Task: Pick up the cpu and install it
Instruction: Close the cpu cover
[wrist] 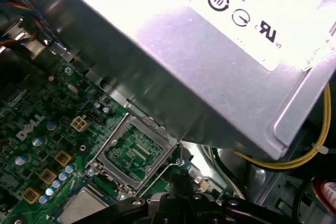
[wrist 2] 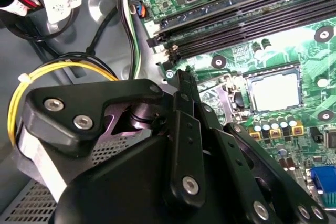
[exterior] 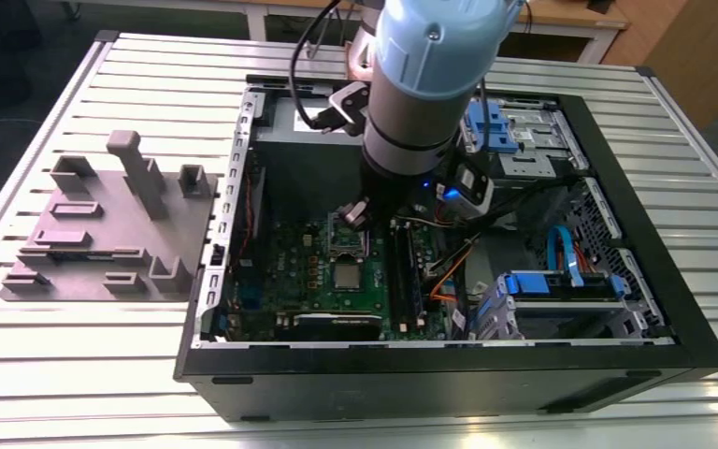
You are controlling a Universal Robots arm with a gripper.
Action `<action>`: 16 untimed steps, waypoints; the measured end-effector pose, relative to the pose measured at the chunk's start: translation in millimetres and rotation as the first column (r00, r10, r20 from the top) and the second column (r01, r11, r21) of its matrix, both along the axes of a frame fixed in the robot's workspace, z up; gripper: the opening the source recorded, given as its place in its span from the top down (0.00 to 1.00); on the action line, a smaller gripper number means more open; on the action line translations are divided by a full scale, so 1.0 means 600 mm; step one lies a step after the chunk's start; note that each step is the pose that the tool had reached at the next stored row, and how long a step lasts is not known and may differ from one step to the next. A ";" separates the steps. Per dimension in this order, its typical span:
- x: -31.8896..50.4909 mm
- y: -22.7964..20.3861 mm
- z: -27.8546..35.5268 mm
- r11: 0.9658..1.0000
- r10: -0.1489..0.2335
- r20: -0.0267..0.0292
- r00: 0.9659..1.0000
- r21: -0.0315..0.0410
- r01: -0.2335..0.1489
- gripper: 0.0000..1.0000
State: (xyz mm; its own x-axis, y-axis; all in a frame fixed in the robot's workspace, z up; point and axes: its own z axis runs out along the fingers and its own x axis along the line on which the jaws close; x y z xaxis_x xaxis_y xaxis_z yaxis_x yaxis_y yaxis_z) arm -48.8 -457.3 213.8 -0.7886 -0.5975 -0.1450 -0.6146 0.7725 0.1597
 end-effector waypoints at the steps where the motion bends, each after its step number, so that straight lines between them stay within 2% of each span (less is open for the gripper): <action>1: 0.001 0.0011 0.000 1.000 0.000 0.000 1.000 0.000 0.000 0.90; 16: 0.002 0.0067 -0.002 1.000 0.000 0.000 1.000 0.000 0.000 0.90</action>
State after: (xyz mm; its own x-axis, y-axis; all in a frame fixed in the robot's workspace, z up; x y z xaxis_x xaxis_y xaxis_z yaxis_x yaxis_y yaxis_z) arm -47.6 -453.2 212.8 -0.7885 -0.5976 -0.1450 -0.6148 0.7724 0.1598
